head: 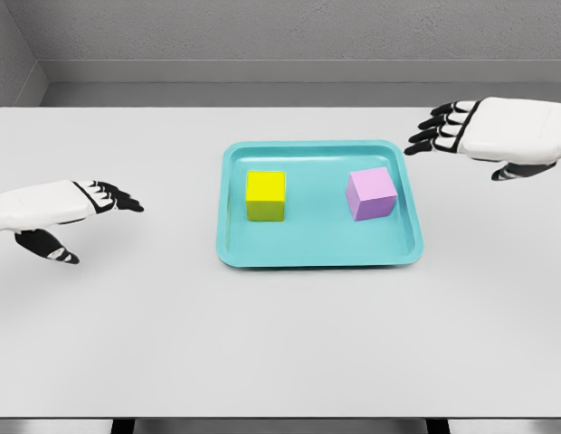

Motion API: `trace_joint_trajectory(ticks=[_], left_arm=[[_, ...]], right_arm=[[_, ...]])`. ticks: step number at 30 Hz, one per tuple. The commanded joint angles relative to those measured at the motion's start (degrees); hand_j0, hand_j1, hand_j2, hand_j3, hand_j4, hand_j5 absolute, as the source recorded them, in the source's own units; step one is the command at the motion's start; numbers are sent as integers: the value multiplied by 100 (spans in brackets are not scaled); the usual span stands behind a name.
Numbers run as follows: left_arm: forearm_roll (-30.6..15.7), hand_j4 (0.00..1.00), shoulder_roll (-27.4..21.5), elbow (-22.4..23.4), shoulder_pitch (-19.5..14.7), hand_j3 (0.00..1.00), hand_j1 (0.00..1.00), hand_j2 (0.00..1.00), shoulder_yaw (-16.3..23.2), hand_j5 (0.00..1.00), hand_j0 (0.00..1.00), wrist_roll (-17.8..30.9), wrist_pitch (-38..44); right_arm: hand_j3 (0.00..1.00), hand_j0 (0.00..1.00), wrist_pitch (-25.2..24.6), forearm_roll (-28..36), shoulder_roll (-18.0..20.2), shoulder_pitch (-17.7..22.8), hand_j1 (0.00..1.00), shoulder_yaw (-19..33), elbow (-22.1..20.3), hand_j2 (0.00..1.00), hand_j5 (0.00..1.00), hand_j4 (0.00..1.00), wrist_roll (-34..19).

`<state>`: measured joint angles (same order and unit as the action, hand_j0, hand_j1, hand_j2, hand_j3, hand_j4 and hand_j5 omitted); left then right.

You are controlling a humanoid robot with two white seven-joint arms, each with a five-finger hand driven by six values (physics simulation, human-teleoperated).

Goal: Push two cubes

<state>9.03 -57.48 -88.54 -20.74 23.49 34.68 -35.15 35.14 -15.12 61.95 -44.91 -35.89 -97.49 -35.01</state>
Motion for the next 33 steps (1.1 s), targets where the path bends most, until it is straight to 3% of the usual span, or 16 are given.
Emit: trace_joint_trajectory(ticks=[1, 3, 4, 5, 6, 7, 8, 9, 10, 12, 16, 18, 21, 27, 31, 33], left_arm=[[-33, 100, -61, -50, 0, 100, 100, 100, -2, 100, 100, 21, 15], [81, 100, -44, 47, -35, 100, 100, 100, 33, 100, 100, 32, 15], [64, 100, -18, 424, -97, 100, 100, 100, 120, 100, 100, 30, 15], [64, 100, 26, 776, -474, 100, 100, 100, 454, 100, 100, 30, 15], [64, 100, 53, 882, -1124, 100, 100, 100, 1358, 100, 100, 30, 15], [81, 100, 263, 1057, -1581, 100, 100, 100, 1869, 100, 100, 30, 15], [90, 100, 518, 1392, -1924, 100, 100, 100, 2151, 100, 100, 30, 15], [248, 100, 791, 1585, -2039, 100, 100, 100, 2160, 100, 100, 32, 15], [424, 91, 817, 1585, -2100, 91, 91, 91, 2160, 91, 91, 32, 15], [468, 42, 835, 1559, -2171, 42, 42, 42, 2168, 42, 42, 32, 15], [653, 6, 1160, 2016, -2435, 6, 6, 6, 2204, 6, 6, 32, 15], [670, 4, 1494, 2016, -2514, 4, 4, 4, 2256, 4, 4, 32, 15], [679, 3, 2162, 2587, -2619, 3, 3, 3, 2432, 3, 3, 32, 15], [670, 4, 2558, 2622, -2848, 4, 4, 4, 2546, 4, 4, 32, 15], [679, 5, 2672, 2631, -3032, 5, 5, 5, 2643, 5, 5, 32, 15], [688, 5, 2742, 2701, -3085, 5, 5, 5, 2713, 5, 5, 32, 15]], right_arm=[[100, 100, -14, 18, -43, 0, 100, -14, -24, 100, 100, 100, 1], [100, 100, -14, 27, -25, 0, 100, -14, -15, 100, 100, 100, 1], [100, 100, -14, 36, 10, -18, 100, -14, -15, 100, 100, 100, 1], [100, 100, -14, 44, 27, 0, 100, -49, -7, 100, 100, 100, 1], [100, 100, -14, 9, 27, 0, 100, -234, 20, 100, 100, 100, 1], [82, 82, -14, 0, 36, 0, 82, -322, 55, 82, 82, 82, 1], [52, 52, -14, 0, 54, 17, 52, -418, 125, 52, 52, 52, 1], [37, 37, -14, 0, 45, 44, 37, -524, 230, 37, 37, 37, 1], [26, 26, -14, 0, 27, 44, 26, -664, 397, 26, 26, 26, 1], [11, 11, -14, 0, -34, 26, 11, -788, 582, 11, 11, 11, 1], [11, 11, -14, -35, -219, 9, 11, -911, 609, 11, 11, 11, 1], [11, 11, -14, -140, -447, 0, 11, -963, 766, 11, 11, 11, 1], [11, 11, -14, -254, -913, -79, 11, -1095, 1426, 11, 11, 11, 1], [12, 12, -104, -439, -1370, -167, 12, -1139, 2006, 12, 12, 12, 1], [12, 12, -104, -439, -1379, -246, 12, -1174, 2111, 12, 12, 12, 1], [12, 12, -148, -439, -1642, -395, 12, -1341, 2498, 12, 12, 12, 1]])
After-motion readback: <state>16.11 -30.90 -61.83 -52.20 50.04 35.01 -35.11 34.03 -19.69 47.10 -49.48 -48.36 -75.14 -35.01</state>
